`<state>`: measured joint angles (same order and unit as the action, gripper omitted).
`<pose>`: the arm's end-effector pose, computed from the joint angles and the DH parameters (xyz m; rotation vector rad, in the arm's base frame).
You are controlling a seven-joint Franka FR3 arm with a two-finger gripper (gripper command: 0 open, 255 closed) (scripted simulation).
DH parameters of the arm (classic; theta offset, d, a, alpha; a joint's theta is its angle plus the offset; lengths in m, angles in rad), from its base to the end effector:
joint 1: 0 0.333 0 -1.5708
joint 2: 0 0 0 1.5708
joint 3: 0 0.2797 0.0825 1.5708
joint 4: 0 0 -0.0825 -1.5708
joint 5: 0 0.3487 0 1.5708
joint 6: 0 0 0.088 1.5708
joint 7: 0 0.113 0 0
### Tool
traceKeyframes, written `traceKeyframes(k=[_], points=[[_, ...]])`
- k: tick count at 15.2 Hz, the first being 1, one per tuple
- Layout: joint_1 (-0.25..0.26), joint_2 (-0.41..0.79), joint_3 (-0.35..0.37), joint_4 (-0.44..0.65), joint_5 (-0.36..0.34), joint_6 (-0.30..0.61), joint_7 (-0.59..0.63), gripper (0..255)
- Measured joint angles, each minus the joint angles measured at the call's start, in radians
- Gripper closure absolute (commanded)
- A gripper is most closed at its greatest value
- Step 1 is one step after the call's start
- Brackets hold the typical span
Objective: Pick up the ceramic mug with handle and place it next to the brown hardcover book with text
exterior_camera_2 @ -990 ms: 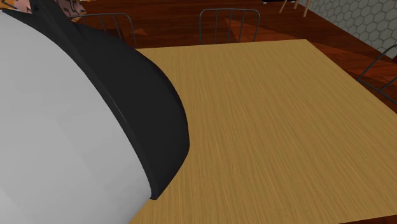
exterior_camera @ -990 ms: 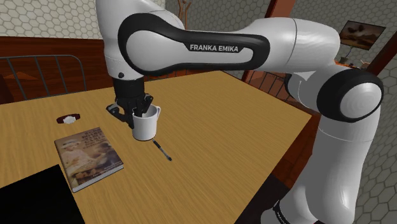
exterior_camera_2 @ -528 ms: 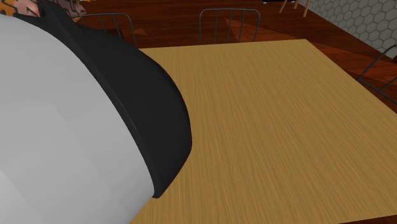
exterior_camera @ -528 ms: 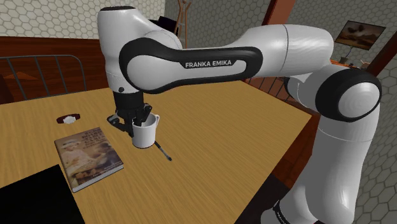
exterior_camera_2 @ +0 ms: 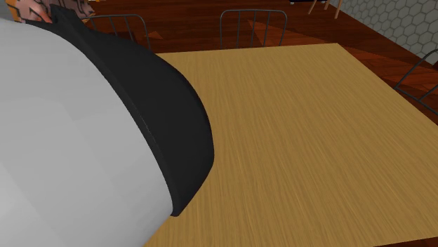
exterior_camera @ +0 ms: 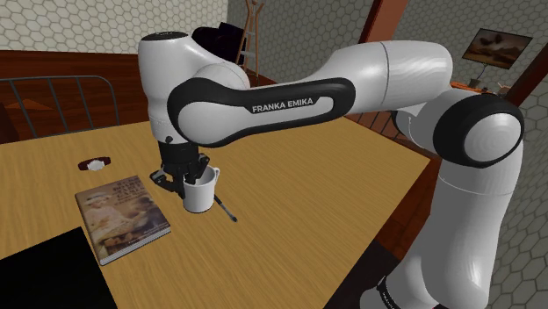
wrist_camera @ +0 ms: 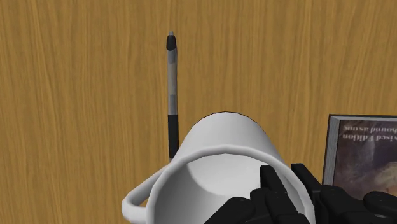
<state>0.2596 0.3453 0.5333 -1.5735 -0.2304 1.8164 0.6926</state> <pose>0.4588 0.3901 0.4298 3.0631 0.2165 -0.0088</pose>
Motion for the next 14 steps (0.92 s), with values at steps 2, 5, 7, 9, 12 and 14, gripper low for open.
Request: traceKeyframes(k=[2, 5, 7, 9, 12, 14], points=[[0.0, 0.0, 0.0, -0.001, 0.0, 0.002, 0.0, 255], [0.0, 0.0, 0.0, -0.002, 0.0, 0.002, 0.0, 0], [0.0, 0.0, 0.0, -0.002, 0.0, 0.002, 0.0, 0], [0.0, 0.0, 0.0, -0.002, 0.0, 0.002, 0.0, 0], [0.002, -0.005, 0.002, 0.031, 0.004, -0.033, -0.004, 0], [0.006, -0.009, 0.004, 0.081, 0.007, -0.085, -0.01, 0]])
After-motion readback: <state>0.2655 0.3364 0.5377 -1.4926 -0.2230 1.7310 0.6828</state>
